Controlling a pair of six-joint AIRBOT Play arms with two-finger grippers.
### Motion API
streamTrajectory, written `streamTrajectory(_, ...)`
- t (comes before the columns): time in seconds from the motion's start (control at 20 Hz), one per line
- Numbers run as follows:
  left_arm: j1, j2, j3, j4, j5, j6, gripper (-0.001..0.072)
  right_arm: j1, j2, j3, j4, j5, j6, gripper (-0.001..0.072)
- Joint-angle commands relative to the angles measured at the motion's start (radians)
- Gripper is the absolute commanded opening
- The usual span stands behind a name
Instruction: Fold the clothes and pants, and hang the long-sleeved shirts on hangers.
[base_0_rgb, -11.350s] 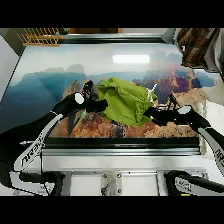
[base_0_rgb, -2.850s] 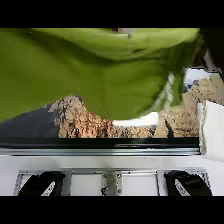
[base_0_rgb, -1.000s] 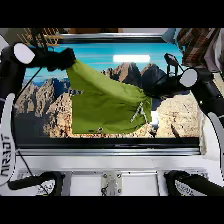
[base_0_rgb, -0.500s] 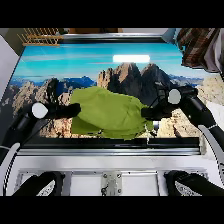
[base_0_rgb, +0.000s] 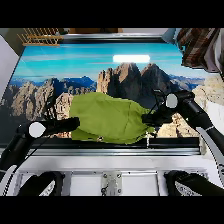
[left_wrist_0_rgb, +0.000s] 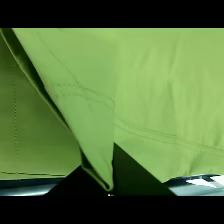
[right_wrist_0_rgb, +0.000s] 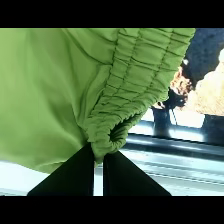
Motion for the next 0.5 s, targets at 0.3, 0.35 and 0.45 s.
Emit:
streamTrajectory(0.3, -0.001, 0.083, -0.006, -0.060, -0.288, 0.043, 0.0506, -0.007, 0.011, 0.002, 0.006, 0.000, -0.027, 0.0623)
streamTrajectory(0.35, -0.001, 0.082, 0.008, -0.090, -0.299, 0.057, 0.0506, -0.018, 0.023, 0.009, 0.021, 0.002, -0.049, 0.0625)
streamTrajectory(0.45, -0.001, 0.082, 0.071, -0.095, -0.306, 0.057, 0.0505, -0.078, 0.072, 0.027, 0.087, 0.003, -0.100, 0.0626)
